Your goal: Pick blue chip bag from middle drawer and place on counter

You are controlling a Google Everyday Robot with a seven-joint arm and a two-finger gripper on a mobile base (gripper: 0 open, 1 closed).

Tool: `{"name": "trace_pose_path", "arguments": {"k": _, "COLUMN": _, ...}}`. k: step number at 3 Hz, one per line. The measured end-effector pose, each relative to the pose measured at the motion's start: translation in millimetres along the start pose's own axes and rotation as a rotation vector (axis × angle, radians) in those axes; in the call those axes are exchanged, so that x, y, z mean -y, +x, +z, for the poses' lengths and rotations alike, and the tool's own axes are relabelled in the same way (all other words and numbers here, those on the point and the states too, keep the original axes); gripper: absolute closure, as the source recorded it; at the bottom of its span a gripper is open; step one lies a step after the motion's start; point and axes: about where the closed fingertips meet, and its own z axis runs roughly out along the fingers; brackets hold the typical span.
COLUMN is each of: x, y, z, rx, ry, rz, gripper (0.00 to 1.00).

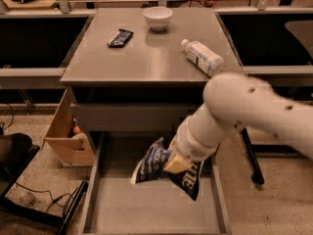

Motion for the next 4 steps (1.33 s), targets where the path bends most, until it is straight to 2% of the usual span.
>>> {"name": "trace_pose_path", "arguments": {"k": 1, "x": 2, "y": -39, "z": -90, "rx": 0.005, "ry": -0.038, "rz": -0.066, "gripper": 1.0}}
{"name": "trace_pose_path", "arguments": {"k": 2, "x": 2, "y": -40, "z": -90, "rx": 0.006, "ry": -0.036, "rz": -0.066, "gripper": 1.0}}
{"name": "trace_pose_path", "arguments": {"k": 3, "x": 35, "y": -51, "z": -109, "rx": 0.004, "ry": 0.021, "rz": -0.108, "gripper": 1.0}}
{"name": "trace_pose_path", "arguments": {"k": 4, "x": 95, "y": -60, "z": -125, "rx": -0.051, "ry": 0.04, "rz": -0.152, "gripper": 1.0}}
